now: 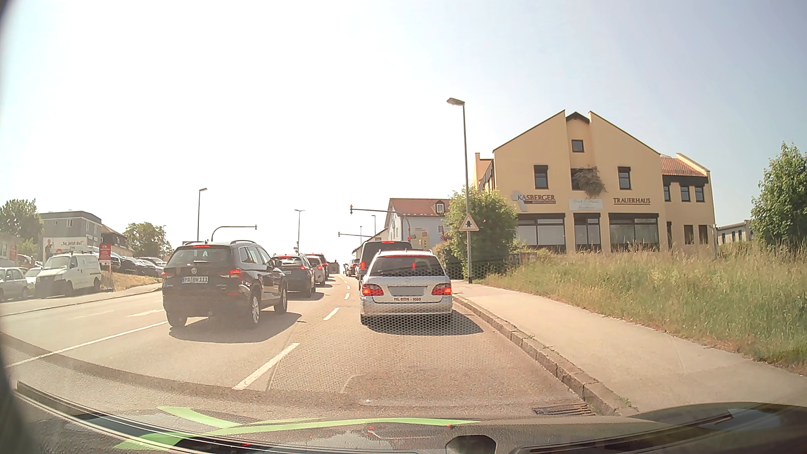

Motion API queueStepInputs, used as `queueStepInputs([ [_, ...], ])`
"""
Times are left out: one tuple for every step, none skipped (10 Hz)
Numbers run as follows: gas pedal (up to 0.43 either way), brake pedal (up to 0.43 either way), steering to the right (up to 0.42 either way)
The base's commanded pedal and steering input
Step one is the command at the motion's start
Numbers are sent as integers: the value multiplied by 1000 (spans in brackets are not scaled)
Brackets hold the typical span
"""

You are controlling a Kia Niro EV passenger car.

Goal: Follow the waypoints while adhering to traffic rules and regulations

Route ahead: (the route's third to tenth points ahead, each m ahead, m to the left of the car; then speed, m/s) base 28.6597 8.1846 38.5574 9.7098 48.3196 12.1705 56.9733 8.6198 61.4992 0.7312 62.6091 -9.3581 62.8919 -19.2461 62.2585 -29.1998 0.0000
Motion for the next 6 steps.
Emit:
queueStepInputs([
  [0, 268, -24],
  [0, 262, -24],
  [0, 268, -24],
  [0, 268, -24],
  [0, 268, -24],
  [0, 262, -24],
])
